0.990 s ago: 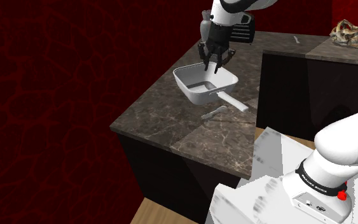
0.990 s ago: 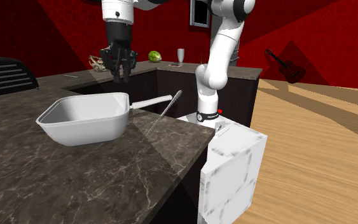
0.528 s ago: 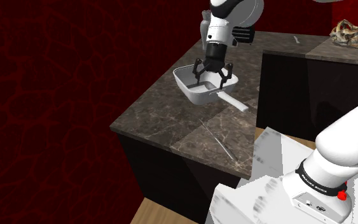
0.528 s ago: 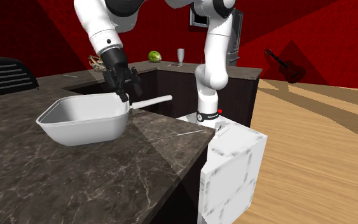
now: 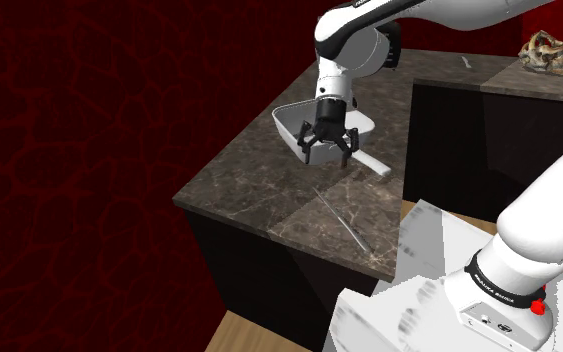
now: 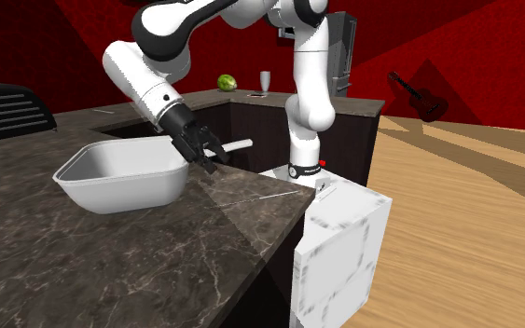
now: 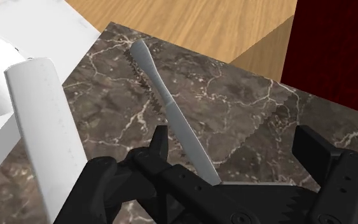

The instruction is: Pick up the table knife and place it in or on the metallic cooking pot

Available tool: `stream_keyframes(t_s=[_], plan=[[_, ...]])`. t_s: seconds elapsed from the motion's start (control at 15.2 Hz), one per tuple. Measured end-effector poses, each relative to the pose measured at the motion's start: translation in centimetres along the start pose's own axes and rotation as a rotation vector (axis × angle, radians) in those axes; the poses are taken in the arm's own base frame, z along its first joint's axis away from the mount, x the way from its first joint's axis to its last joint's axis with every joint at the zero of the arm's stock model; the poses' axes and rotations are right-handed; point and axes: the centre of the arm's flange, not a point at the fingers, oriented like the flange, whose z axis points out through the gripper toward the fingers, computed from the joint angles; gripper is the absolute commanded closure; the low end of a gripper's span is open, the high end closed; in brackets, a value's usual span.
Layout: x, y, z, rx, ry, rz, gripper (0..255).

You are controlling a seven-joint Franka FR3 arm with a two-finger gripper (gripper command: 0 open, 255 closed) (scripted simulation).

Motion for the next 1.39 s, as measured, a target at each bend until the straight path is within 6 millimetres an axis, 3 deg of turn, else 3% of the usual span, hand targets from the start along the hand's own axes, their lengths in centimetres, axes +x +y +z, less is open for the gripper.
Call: stream_keyframes(t_s=[0.26, 0.66, 0.73, 1.32, 1.39], plan=[[0.0, 0.0, 1.6, 0.001, -0.001, -0.002, 0], [0.0, 0.0, 1.9, 0.0, -0.003, -0.001, 0], [0.0, 0.0, 1.9, 0.0, -0.003, -0.001, 255], [0.0, 0.0, 1.9, 0.0, -0.003, -0.001, 255], [0.0, 0.0, 1.9, 0.0, -0.003, -0.001, 0]])
